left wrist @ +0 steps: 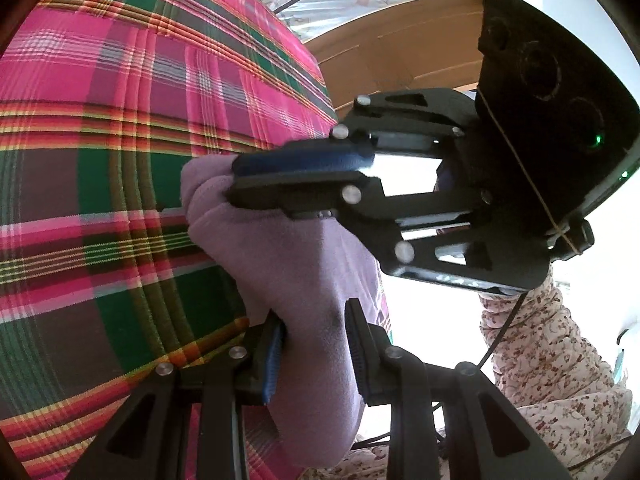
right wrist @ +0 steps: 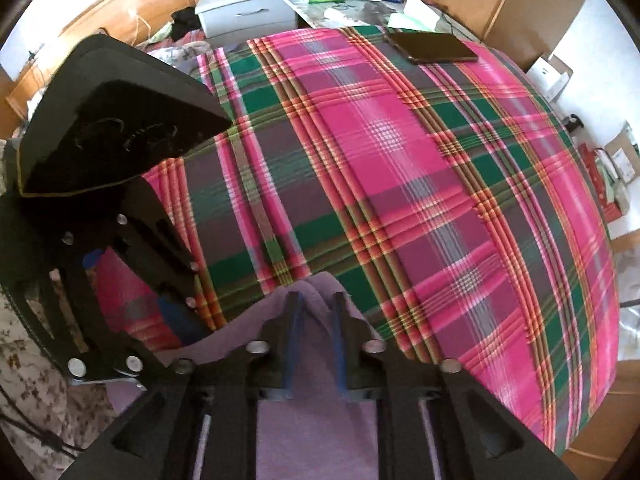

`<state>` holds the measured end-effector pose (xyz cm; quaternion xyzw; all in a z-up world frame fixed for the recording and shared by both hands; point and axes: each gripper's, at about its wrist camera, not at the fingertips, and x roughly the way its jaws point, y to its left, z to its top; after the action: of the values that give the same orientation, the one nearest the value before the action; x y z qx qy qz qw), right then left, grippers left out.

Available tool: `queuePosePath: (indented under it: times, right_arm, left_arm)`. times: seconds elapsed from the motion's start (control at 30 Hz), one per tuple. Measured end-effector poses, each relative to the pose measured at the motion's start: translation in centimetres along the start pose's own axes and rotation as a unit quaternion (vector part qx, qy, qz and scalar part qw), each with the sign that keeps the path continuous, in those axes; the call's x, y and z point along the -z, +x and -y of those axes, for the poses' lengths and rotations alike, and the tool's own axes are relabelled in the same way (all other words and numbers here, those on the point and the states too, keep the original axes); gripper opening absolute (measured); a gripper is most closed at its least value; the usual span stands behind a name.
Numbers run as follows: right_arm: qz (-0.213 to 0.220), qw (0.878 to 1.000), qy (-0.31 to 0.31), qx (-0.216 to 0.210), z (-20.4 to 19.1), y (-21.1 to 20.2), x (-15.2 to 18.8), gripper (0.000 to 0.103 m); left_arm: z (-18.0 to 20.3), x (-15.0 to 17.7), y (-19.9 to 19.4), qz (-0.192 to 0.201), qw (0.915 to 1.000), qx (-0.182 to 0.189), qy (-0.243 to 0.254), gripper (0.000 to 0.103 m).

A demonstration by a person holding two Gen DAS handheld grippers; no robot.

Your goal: Fold clothes

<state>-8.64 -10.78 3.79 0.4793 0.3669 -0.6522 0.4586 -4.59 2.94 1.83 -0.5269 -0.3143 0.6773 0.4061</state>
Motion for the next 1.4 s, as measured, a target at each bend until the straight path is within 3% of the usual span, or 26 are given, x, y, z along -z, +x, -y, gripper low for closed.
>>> queuePosePath:
  times: [0.33, 0.6, 0.8, 0.9, 1.07, 1.13, 1.2, 1.33, 1.4]
  right_arm:
    - [0.039, 0.996, 0.011, 0.078, 0.0, -0.8, -0.4, 0.0]
    - [0.059, 0.992, 0.075, 0.079, 2.4, -1.1, 0.7, 0.0]
    - [0.115, 0.975, 0.169, 0.086, 3.0, -4.1, 5.1, 0.002]
    - [0.142, 0.965, 0.203, 0.088, 2.6, -5.0, 7.0, 0.005]
    - [0.17, 0.95, 0.248, 0.079, 1.9, -5.8, 9.8, 0.005]
    - [0.173, 0.946, 0.263, 0.077, 1.7, -5.7, 10.8, 0.005]
    - [0.174, 0.943, 0.274, 0.073, 1.6, -5.4, 11.4, 0.005]
    - [0.176, 0.938, 0.291, 0.064, 1.5, -4.8, 12.5, 0.005]
    - [0.178, 0.936, 0.299, 0.061, 1.6, -4.6, 13.0, 0.005]
  left_arm:
    - [-0.5, -0.6, 0.3, 0.001, 1.0, 0.002, -0.008, 0.03]
    - [-2.3, -1.4, -0.6, 0.016, 0.999, 0.004, -0.042, 0.03]
    - [-5.0, -3.8, -3.3, 0.075, 0.9932, 0.007, -0.088, 0.03]
    - [-5.2, -4.9, -2.0, 0.055, 0.994, -0.001, -0.094, 0.03]
    - [-6.0, -9.1, 2.5, 0.04, 0.9911, 0.019, -0.126, 0.03]
    - [-7.9, -10.5, 3.6, 0.033, 0.989, 0.029, -0.141, 0.03]
    - [-8.6, -9.7, 4.9, 0.029, 0.9863, 0.041, -0.157, 0.029]
    - [-8.2, -10.5, 5.4, 0.031, 0.9843, 0.051, -0.166, 0.029]
    - [-9.9, -11.2, 3.4, 0.033, 0.983, 0.055, -0.172, 0.029]
